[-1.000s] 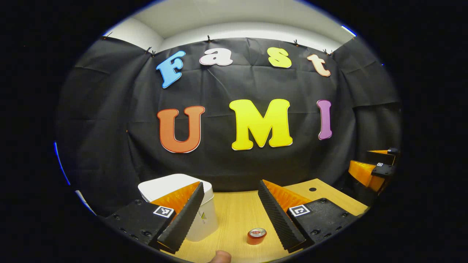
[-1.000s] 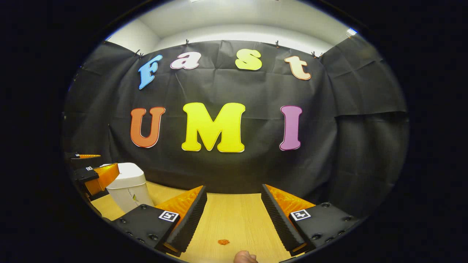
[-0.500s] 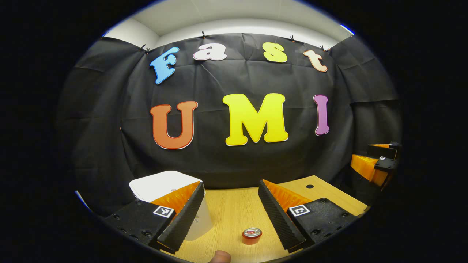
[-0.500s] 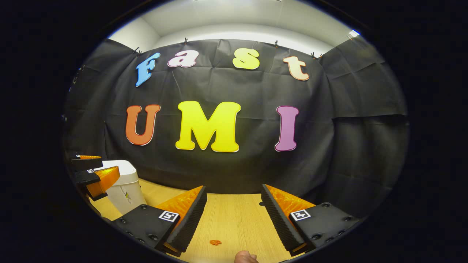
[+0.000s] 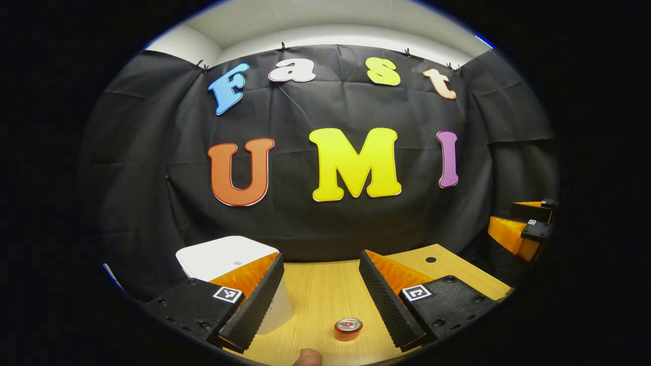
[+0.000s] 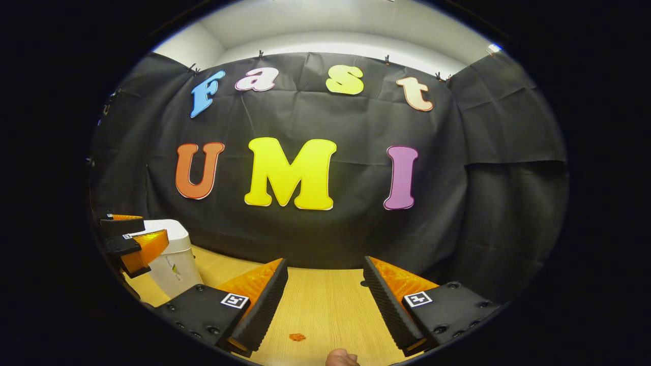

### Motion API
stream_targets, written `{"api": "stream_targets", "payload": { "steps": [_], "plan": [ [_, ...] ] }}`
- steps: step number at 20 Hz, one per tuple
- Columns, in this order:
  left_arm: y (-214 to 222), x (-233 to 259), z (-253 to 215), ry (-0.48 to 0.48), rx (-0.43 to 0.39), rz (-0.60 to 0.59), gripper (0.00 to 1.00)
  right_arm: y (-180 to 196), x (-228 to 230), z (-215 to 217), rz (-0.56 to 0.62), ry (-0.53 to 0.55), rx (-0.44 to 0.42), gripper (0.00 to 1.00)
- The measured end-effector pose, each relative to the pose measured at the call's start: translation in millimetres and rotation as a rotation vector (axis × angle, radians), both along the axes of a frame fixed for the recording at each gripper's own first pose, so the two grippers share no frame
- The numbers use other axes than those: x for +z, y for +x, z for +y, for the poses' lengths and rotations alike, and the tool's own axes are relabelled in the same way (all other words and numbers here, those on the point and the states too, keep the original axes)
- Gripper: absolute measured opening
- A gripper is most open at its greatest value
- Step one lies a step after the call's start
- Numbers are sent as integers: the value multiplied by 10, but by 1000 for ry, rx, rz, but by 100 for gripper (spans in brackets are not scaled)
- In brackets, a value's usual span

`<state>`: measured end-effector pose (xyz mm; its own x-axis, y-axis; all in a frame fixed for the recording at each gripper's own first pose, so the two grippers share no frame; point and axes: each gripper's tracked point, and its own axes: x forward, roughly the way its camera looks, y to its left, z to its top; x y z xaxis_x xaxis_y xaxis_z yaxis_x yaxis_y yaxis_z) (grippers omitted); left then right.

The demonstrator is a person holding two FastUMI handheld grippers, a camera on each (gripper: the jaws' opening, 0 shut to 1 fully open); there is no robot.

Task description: Press the lid of the desktop garbage bin to open it, pick up the crumpled paper on the desktop and throw it into the bin, then pick up the pop can on the desktop and drop it into the bin, and finally close the garbage bin lid.

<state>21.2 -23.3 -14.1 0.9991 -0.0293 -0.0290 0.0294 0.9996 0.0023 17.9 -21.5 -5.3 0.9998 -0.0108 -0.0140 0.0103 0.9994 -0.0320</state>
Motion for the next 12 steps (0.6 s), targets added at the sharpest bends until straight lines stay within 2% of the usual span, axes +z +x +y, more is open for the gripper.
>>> {"api": "stream_targets", "payload": {
  "steps": [5, 6, 8, 9, 10, 12],
  "plan": [
    [53, -22, 18, 10, -3, 14, 95, 46, -41, 23, 9, 0, 4, 94],
    [50, -18, 15, 1, -7, 15, 84, 59, -42, 28, 10, 1, 4, 94],
    [54, -39, 76, -9, 10, 27, 69, 76, -63, 39, 15, -1, 5, 94],
    [63, -51, 109, -16, 21, 31, 65, 93, -89, 46, 21, -2, 5, 94],
    [68, -70, 131, -26, 26, 37, 52, 96, -107, 60, 27, 0, 8, 94],
    [100, -80, 148, -53, 20, 34, 40, 123, -146, 75, 37, -5, 8, 94]
  ]
}}
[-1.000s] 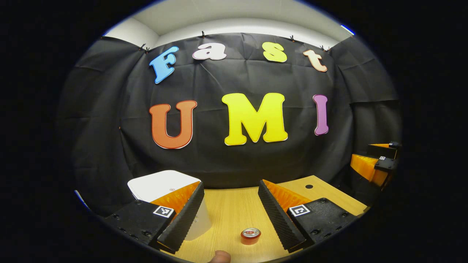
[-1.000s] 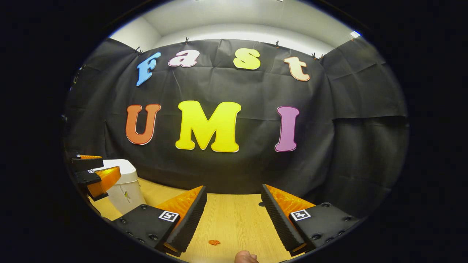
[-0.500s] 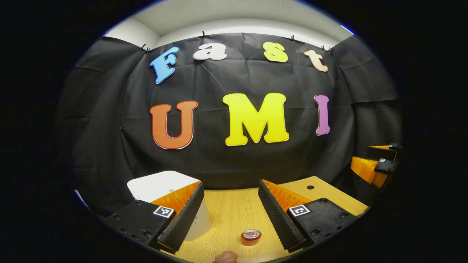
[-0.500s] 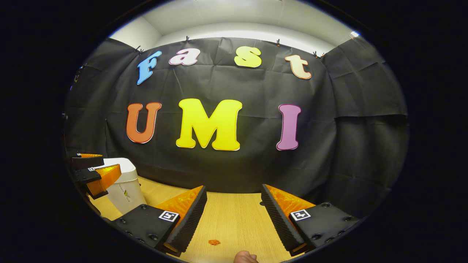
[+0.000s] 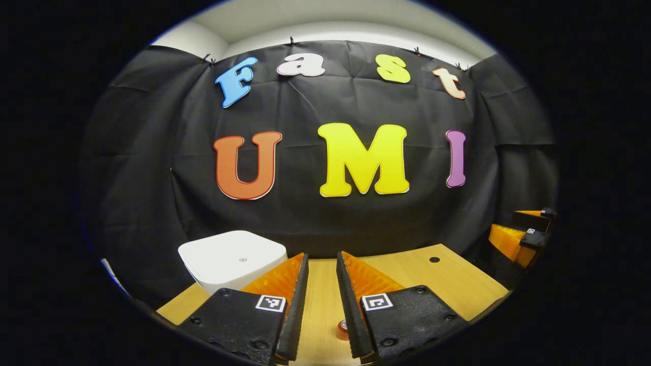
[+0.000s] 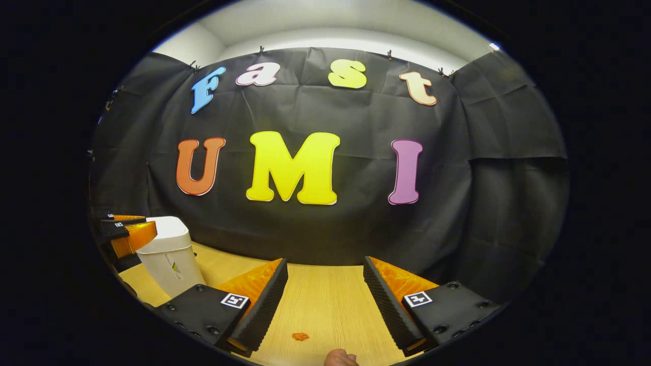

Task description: Press the lid of the desktop garbage bin to open it, pick up the crumpled paper on the desktop and throw it into the bin, then pick up the pop can on the desktop and drop it into the bin, and finally close the garbage bin lid.

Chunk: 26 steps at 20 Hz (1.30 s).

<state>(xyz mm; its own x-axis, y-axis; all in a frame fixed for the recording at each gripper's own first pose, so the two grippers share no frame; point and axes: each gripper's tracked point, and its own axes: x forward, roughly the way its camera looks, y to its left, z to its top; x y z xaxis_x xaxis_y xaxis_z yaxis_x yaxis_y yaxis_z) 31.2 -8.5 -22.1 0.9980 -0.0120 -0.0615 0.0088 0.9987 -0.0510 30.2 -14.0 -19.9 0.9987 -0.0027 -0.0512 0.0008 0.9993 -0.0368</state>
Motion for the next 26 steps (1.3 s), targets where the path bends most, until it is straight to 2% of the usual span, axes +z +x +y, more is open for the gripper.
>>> {"api": "stream_targets", "payload": {
  "steps": [3, 6, 10, 14, 21, 26],
  "plan": [
    [47, 25, 76, 5, 5, -16, 37, 38, -39, 17, 10, -18, -7, 95],
    [130, 15, 222, 4, 33, -13, 19, 80, -59, 55, 15, -18, -3, 94],
    [230, -22, 461, -2, 94, 3, 4, 144, -104, 136, 26, -37, 2, 94],
    [422, -16, 760, -5, 168, 10, 3, 231, -162, 189, 40, -35, 0, 94],
    [772, -232, 1173, 9, 279, 90, 3, 376, -292, 350, 71, -65, 27, 95],
    [959, -568, 1315, 7, 309, 191, 3, 402, -359, 404, 92, -79, 46, 95]
  ]
}}
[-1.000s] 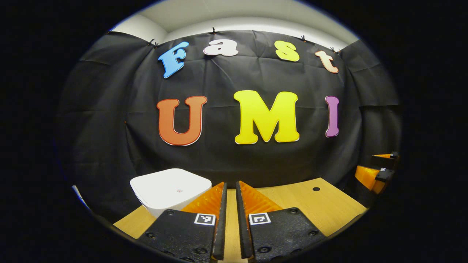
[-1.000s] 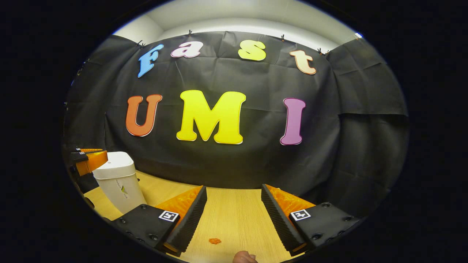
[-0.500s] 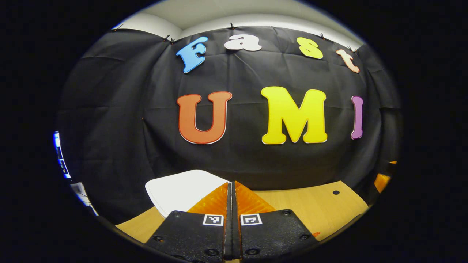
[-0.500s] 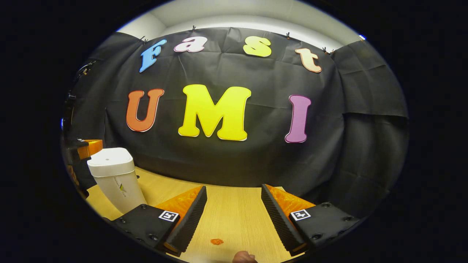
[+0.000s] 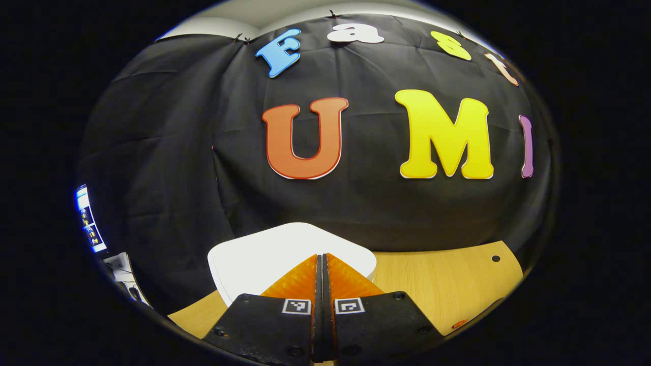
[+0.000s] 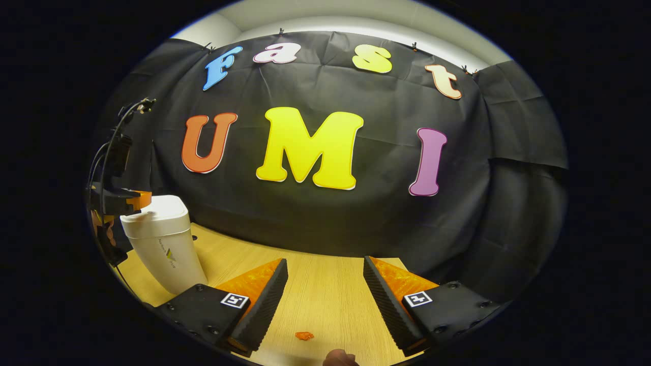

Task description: Press the lid of the desktop garbage bin to open it, pick up the crumpled paper on the desktop and throw it into the bin, then pick up the pop can on the desktop and drop it into the bin, and finally close the garbage bin lid.

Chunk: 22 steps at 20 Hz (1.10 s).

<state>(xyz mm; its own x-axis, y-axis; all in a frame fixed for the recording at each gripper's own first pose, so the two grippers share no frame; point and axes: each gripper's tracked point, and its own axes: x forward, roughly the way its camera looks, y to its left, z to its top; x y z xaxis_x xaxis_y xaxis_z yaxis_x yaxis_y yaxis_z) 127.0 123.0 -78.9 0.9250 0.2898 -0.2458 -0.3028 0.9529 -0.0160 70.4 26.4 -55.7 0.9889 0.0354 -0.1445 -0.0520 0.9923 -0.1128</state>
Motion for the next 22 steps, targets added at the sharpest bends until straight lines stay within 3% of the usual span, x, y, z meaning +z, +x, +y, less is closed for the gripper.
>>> {"api": "stream_targets", "payload": {
  "steps": [8, 11, 14, 18, 22],
  "plan": [
    [28, -200, 62, -30, 43, 60, 3, 0, -103, -38, 29, -2, 11, 95],
    [36, -213, 38, -117, 70, 60, 4, -20, -135, -56, 36, 4, 18, 95],
    [22, -158, 34, -132, 61, 34, 4, -58, -97, -81, 28, 17, 28, 95],
    [-11, -66, 51, -128, 78, 42, 3, -131, -75, -154, 21, 35, 36, 94],
    [-122, 263, -27, -52, 67, -11, 5, -195, -102, -242, 32, 54, 41, 94]
  ]
}}
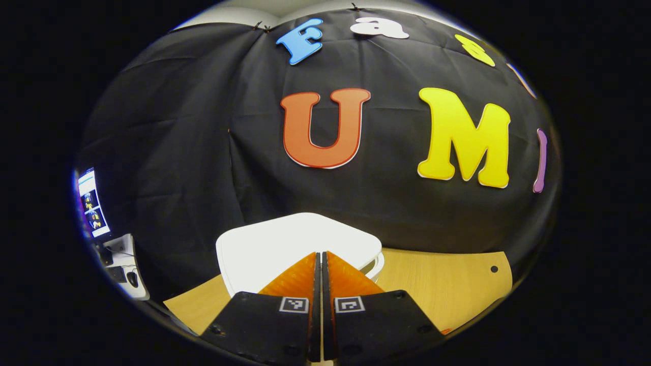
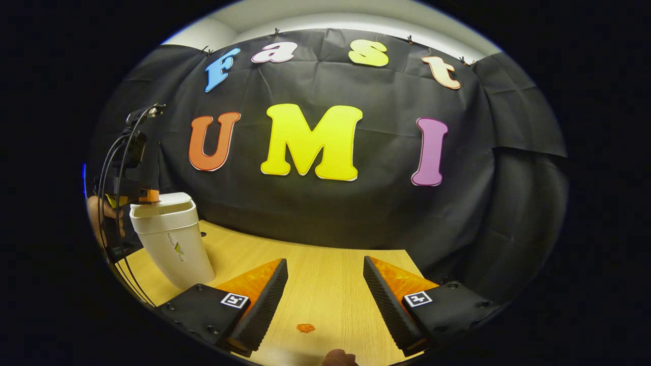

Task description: Press the lid of the desktop garbage bin to open it, pick up the crumpled paper on the desktop and throw it into the bin, then pick up the pop can on the desktop and drop it into the bin, and finally close the garbage bin lid.

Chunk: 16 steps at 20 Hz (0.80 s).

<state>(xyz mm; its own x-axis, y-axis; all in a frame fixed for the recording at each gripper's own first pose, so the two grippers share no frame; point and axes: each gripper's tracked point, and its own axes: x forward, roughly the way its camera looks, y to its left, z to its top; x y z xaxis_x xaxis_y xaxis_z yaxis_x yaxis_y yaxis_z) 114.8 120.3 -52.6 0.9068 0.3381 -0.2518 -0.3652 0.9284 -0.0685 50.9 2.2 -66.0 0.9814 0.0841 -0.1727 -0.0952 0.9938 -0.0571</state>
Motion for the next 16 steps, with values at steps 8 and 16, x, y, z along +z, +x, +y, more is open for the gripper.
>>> {"api": "stream_targets", "payload": {
  "steps": [8, 16],
  "plan": [
    [-276, 350, -466, 26, -96, -84, 33, -51, -193, -103, 47, 27, 10, 94],
    [-560, 145, -912, 27, -221, -91, 100, -29, -372, -50, 76, -3, 23, 95]
  ]
}}
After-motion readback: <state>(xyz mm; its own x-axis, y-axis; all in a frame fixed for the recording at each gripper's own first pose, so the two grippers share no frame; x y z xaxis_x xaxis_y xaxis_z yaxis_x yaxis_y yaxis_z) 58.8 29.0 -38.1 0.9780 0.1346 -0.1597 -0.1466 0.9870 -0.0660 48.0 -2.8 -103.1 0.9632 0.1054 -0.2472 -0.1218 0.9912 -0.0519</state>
